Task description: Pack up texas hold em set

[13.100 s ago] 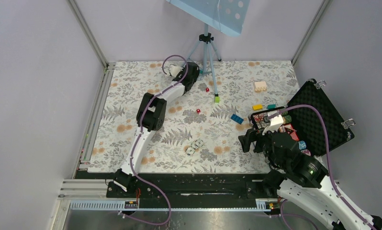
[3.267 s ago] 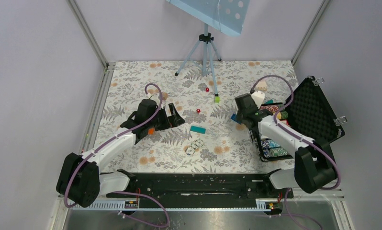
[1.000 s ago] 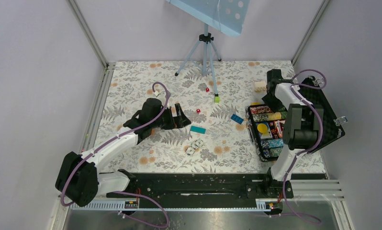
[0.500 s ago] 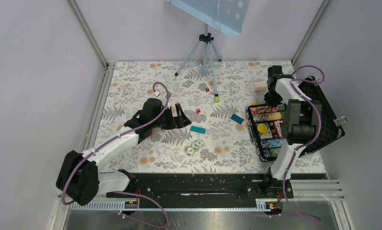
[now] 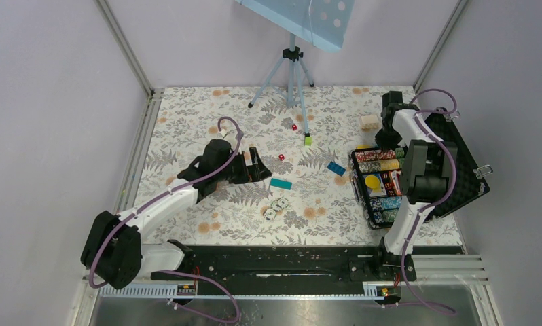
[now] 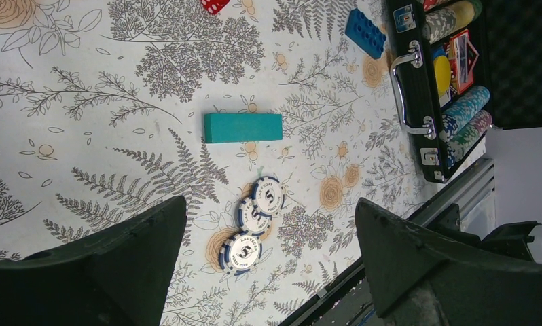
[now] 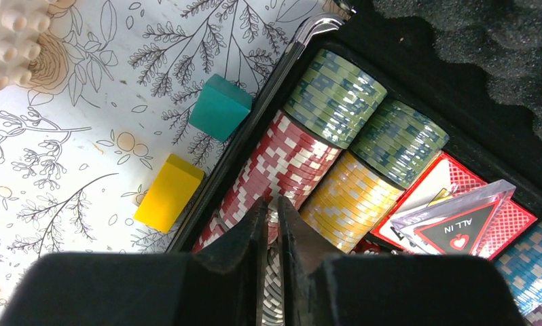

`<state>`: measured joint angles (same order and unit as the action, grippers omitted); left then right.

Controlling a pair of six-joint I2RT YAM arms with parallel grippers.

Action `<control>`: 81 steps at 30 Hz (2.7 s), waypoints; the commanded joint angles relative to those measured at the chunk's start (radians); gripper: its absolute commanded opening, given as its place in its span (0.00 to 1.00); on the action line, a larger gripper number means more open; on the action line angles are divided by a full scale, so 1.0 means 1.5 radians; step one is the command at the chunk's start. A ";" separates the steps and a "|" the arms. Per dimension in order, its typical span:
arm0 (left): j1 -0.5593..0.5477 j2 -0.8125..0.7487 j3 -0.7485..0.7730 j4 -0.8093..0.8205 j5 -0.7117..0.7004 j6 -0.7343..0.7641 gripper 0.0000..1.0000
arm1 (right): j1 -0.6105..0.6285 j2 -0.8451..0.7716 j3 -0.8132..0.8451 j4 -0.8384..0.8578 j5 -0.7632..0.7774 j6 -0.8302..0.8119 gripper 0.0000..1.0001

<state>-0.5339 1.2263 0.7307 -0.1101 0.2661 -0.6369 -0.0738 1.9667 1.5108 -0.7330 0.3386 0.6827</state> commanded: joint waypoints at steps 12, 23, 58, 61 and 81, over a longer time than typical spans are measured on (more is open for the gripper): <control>-0.001 0.026 0.057 0.009 0.002 0.013 0.93 | 0.023 -0.160 -0.070 0.091 -0.047 -0.066 0.46; -0.003 0.099 0.200 0.023 0.021 0.033 0.93 | 0.022 -0.351 -0.088 0.057 0.025 -0.075 0.59; -0.055 0.254 0.389 -0.021 0.066 0.088 0.91 | -0.040 -0.440 -0.083 -0.017 0.009 -0.077 0.77; -0.066 0.317 0.460 -0.020 0.058 0.086 0.91 | -0.018 -0.512 -0.164 -0.012 0.033 -0.059 0.77; -0.128 0.736 0.892 0.035 0.141 0.103 0.84 | 0.020 -0.951 -0.601 -0.166 0.053 0.218 0.87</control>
<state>-0.7078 2.2120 1.8759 -0.0853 0.3985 -0.4896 -0.0456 0.5468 0.6395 -0.9234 0.4065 0.9257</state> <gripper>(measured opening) 0.840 0.863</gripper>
